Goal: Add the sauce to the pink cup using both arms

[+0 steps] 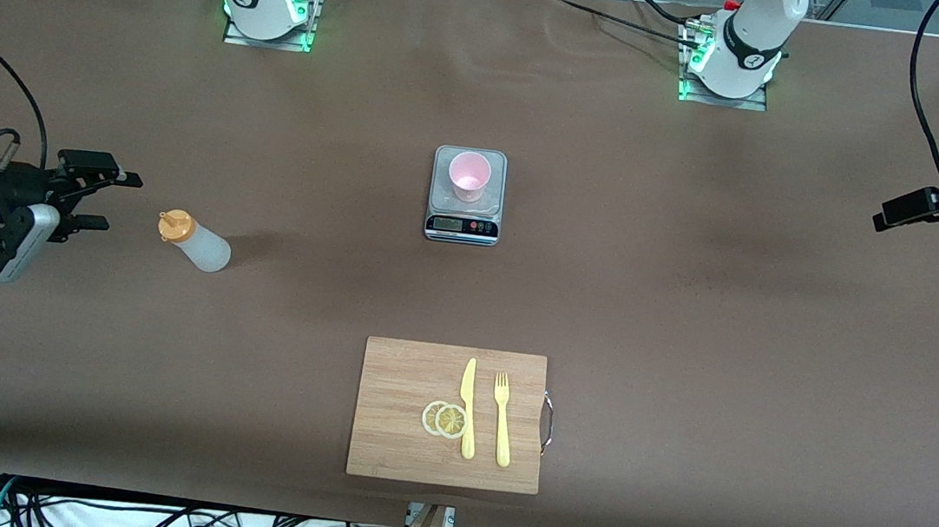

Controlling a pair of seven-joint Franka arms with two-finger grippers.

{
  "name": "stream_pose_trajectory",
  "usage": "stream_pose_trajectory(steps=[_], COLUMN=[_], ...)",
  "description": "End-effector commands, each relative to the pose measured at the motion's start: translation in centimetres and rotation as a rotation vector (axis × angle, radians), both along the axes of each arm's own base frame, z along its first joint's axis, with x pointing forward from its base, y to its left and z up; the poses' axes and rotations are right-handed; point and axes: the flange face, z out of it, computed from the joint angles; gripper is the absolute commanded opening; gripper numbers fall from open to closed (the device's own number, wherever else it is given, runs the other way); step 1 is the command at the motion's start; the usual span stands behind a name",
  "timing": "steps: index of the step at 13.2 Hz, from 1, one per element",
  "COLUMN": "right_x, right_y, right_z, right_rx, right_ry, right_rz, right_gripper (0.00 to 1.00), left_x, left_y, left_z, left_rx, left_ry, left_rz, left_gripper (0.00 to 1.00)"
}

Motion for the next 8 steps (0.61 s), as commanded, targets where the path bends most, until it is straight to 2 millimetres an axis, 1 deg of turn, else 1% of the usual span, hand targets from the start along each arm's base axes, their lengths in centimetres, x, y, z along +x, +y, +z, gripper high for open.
stream_pose_trajectory(steps=[1, 4, 6, 7, 8], right_x=[-1.5, -2.6, -3.4, -3.8, -4.1], right_y=[0.4, 0.7, 1.0, 1.4, 2.4], right_z=[2.0, 4.3, 5.4, 6.1, 6.5], right_rx=[-0.087, -0.165, -0.209, -0.252, -0.308], right_ry=[0.046, 0.085, 0.119, 0.134, 0.148], right_rz=[-0.114, -0.235, -0.308, -0.356, -0.390], right_gripper=[1.00, 1.00, 1.00, 1.00, 1.00], left_x=[-0.4, -0.4, -0.4, -0.4, -0.4], left_y=[-0.2, -0.3, -0.3, -0.3, -0.3], left_z=[0.2, 0.2, 0.2, 0.2, 0.2], left_rx=[-0.014, -0.014, -0.014, -0.014, -0.014], left_ry=[0.001, 0.001, 0.001, 0.001, 0.001], left_rz=[-0.005, -0.006, -0.006, -0.006, -0.006], left_gripper=[1.00, 1.00, 1.00, 1.00, 1.00])
